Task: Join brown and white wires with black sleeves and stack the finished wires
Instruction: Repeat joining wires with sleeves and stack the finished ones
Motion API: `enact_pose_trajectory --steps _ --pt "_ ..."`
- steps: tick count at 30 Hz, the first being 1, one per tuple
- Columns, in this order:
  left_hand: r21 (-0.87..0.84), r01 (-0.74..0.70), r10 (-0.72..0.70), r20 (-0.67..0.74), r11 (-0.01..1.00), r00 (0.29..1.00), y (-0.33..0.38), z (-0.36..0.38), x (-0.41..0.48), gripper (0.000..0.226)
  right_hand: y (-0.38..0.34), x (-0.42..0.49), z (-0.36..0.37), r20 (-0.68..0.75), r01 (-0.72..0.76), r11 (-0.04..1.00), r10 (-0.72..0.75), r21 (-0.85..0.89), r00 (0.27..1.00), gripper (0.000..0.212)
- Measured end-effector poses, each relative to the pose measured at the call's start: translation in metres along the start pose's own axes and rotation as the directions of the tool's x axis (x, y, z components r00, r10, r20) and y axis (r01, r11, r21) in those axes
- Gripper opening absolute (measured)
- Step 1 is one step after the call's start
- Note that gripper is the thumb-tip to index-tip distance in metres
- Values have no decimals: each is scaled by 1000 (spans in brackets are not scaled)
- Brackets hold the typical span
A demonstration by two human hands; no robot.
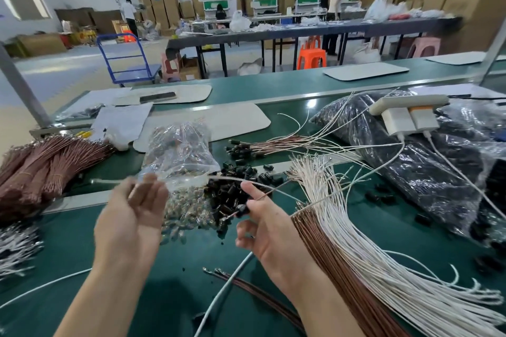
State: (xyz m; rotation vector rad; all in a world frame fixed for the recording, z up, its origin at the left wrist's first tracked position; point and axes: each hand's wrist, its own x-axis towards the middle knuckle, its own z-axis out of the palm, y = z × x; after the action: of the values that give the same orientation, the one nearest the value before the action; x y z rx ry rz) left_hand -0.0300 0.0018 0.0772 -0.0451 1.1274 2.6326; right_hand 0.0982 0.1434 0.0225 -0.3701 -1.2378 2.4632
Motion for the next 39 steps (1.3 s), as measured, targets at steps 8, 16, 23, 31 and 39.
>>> enact_pose_trajectory --steps 8,16,23,31,39 --pt "87 28 -16 -134 996 991 -5 -62 8 20 4 -2 -2 39 -55 987 50 151 998 32" --pt "138 124 -123 -15 983 992 -17 -63 1 23 10 2 -1 -48 -44 990 51 130 998 14" --pt "366 169 -247 178 915 953 -49 -47 -24 32 23 2 7 6 -29 990 30 -135 1000 29" --pt "402 35 -106 155 915 982 -50 -50 -21 34 19 5 3 -14 19 998 -20 -63 1000 25" --pt "304 -61 28 112 951 993 -42 -54 -15 27 8 8 -5 -128 41 979 -16 201 992 23"
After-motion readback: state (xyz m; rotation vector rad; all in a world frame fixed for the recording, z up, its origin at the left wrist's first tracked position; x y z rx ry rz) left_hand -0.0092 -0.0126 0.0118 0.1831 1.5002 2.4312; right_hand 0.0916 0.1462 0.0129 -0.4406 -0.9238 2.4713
